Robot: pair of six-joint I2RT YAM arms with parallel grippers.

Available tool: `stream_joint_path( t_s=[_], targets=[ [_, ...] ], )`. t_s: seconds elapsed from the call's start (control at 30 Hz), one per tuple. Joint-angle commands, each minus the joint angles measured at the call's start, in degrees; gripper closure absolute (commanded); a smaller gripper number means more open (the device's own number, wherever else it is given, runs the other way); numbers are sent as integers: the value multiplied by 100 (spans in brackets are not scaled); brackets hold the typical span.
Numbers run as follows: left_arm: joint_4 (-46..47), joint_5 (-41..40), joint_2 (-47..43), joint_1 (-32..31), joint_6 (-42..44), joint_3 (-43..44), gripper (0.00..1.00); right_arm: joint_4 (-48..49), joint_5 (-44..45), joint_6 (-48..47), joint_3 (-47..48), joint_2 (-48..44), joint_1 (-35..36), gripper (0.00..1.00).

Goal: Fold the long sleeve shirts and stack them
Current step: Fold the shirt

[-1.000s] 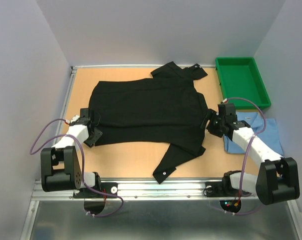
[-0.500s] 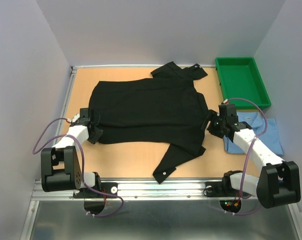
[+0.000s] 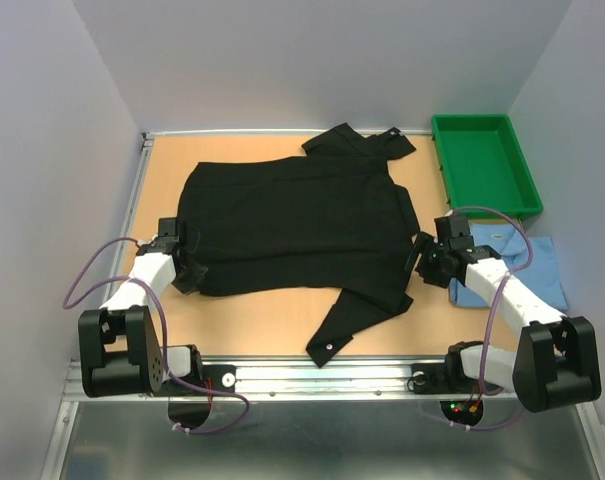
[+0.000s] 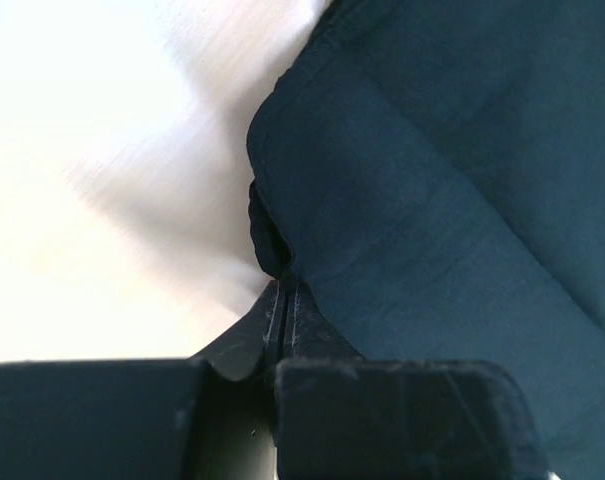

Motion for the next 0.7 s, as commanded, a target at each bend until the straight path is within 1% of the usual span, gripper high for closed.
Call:
stream_joint_path(
  t_s=[0.0, 0.1, 0.17, 0.27, 0.3, 0.53, 0.57, 0.67],
  targets=[
    [-469, -47, -355, -17, 230, 363, 100, -161, -142, 11, -174, 61, -49, 31],
    [-548, -12, -417, 0, 300, 381, 100, -56, -247, 125, -227, 0, -32, 34],
    [-574, 6, -461, -8, 353, 381, 100, -12, -353, 169, -297, 34, -32, 39],
    [-575, 32, -557, -8, 388, 337, 100, 84, -713, 248, -464, 166, -40, 42],
    [-566, 32, -575, -8, 397, 311, 100, 154, -836, 275, -517, 192, -32, 43],
    [-566, 58, -655, -8, 467, 337, 100, 462, -986, 398, -745, 360, -41, 46],
    [-566, 84, -663, -8, 476, 337, 100, 506, -1012, 450, -772, 368, -32, 49],
    [-575, 102, -681, -17, 493, 372, 100, 665, -1179, 547, -799, 404, -41, 50]
  ],
)
